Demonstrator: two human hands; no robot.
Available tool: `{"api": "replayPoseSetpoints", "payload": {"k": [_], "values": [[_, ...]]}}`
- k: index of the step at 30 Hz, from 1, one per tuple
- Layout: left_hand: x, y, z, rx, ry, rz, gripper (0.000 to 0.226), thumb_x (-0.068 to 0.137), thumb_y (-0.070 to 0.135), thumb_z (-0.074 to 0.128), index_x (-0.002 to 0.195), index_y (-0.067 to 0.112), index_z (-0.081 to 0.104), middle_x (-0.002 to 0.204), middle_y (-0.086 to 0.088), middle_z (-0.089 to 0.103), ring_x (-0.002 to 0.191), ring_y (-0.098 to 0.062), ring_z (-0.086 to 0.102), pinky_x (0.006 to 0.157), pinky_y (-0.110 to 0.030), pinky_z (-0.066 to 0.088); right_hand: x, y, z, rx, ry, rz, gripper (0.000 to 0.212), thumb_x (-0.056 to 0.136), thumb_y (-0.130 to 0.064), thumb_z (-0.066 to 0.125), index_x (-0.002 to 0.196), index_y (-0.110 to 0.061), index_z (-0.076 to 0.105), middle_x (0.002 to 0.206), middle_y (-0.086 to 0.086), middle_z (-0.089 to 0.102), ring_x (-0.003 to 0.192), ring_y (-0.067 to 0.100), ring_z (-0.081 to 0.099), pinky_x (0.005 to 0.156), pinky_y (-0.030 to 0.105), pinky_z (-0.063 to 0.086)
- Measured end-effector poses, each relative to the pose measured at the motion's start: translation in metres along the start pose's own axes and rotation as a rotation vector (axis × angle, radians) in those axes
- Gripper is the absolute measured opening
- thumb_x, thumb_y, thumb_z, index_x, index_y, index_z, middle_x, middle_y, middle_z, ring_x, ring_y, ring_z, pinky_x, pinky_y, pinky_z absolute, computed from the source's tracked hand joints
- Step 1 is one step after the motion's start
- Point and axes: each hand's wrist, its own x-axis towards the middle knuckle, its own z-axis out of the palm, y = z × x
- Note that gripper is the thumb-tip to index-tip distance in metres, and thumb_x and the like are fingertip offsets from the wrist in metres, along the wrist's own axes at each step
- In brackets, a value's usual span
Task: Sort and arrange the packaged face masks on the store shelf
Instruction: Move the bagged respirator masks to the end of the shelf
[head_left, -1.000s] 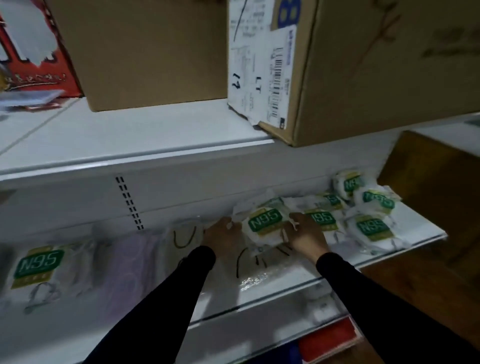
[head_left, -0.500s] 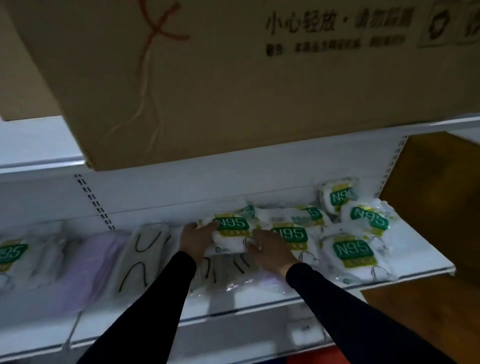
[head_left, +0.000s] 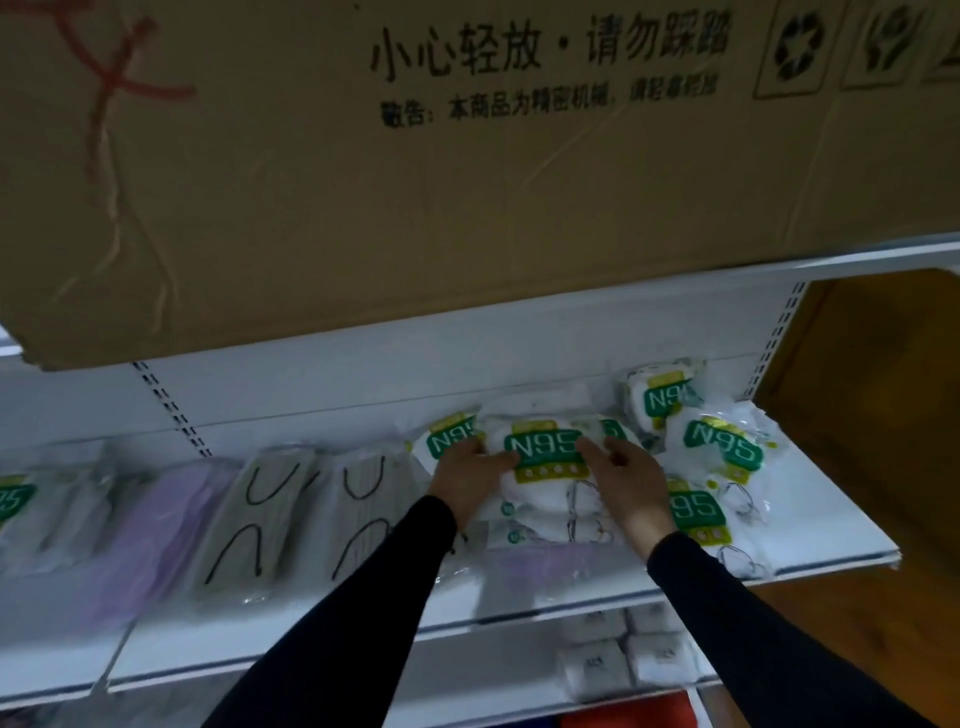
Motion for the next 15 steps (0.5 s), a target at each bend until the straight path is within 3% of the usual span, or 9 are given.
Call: {"api": "replayPoseSetpoints", "payload": {"k": [2, 4, 6, 8, 11, 15], "values": [[0.003, -0.007, 0.015, 0.135, -0.003, -0.03, 0.05, 0.066, 0.035, 0.076, 0.106, 0.006, 0.066, 0.109, -0.012, 0.07, 0.096, -0.027, 0.067, 0.09, -0.045, 0.055, -0.003, 0.011, -0.007, -0.126, 0.016, -0.002, 0.048, 0.091, -0.039, 0.062, 0.116, 0.003, 0.061, 0.096, 0.012, 0.065, 0.082, 0.022, 0.063, 0.078, 0.033, 0.05], [0.007, -0.012, 0.025, 0.413, -0.009, -0.038, 0.064, 0.073, 0.042, 0.069, 0.124, 0.006, 0.056, 0.123, -0.01, 0.062, 0.11, -0.027, 0.06, 0.094, -0.036, 0.05, -0.004, 0.023, -0.005, -0.289, -0.027, -0.005, 0.046, 0.089, -0.046, 0.06, 0.101, -0.002, 0.063, 0.087, 0.016, 0.068, 0.077, 0.029, 0.065, 0.074, 0.041, 0.054], [0.012, -0.017, 0.029, 0.562, 0.014, -0.042, 0.07, 0.081, 0.045, 0.063, 0.136, 0.007, 0.044, 0.134, -0.011, 0.054, 0.119, -0.028, 0.054, 0.098, -0.035, 0.046, -0.002, 0.03, 0.0, -0.378, -0.074, 0.015, 0.048, 0.089, -0.05, 0.059, 0.112, -0.008, 0.059, 0.095, 0.012, 0.069, 0.084, 0.026, 0.066, 0.073, 0.038, 0.054], [0.013, -0.016, 0.032, 0.566, 0.022, -0.049, 0.077, 0.081, 0.049, 0.062, 0.142, 0.008, 0.037, 0.139, -0.012, 0.051, 0.122, -0.028, 0.052, 0.101, -0.038, 0.045, 0.002, 0.034, 0.004, -0.407, -0.09, 0.038, 0.058, 0.089, -0.053, 0.057, 0.129, -0.011, 0.052, 0.114, 0.011, 0.067, 0.1, 0.027, 0.064, 0.081, 0.034, 0.052], [0.013, -0.015, 0.034, 0.569, 0.041, -0.024, 0.082, 0.078, 0.051, 0.065, 0.143, 0.009, 0.036, 0.138, -0.011, 0.052, 0.121, -0.028, 0.053, 0.101, -0.037, 0.046, 0.005, 0.032, 0.004, -0.366, -0.094, 0.062, 0.058, 0.089, -0.053, 0.056, 0.133, -0.016, 0.049, 0.124, 0.008, 0.063, 0.11, 0.026, 0.061, 0.089, 0.033, 0.05], [0.005, -0.009, 0.038, 0.346, 0.096, 0.018, 0.071, 0.064, 0.043, 0.074, 0.123, 0.012, 0.048, 0.119, -0.008, 0.062, 0.103, -0.026, 0.061, 0.091, -0.04, 0.053, 0.003, 0.032, 0.001, -0.225, -0.065, 0.061, 0.063, 0.088, -0.05, 0.06, 0.14, -0.019, 0.044, 0.137, 0.001, 0.055, 0.122, 0.024, 0.054, 0.099, 0.035, 0.047]]}}
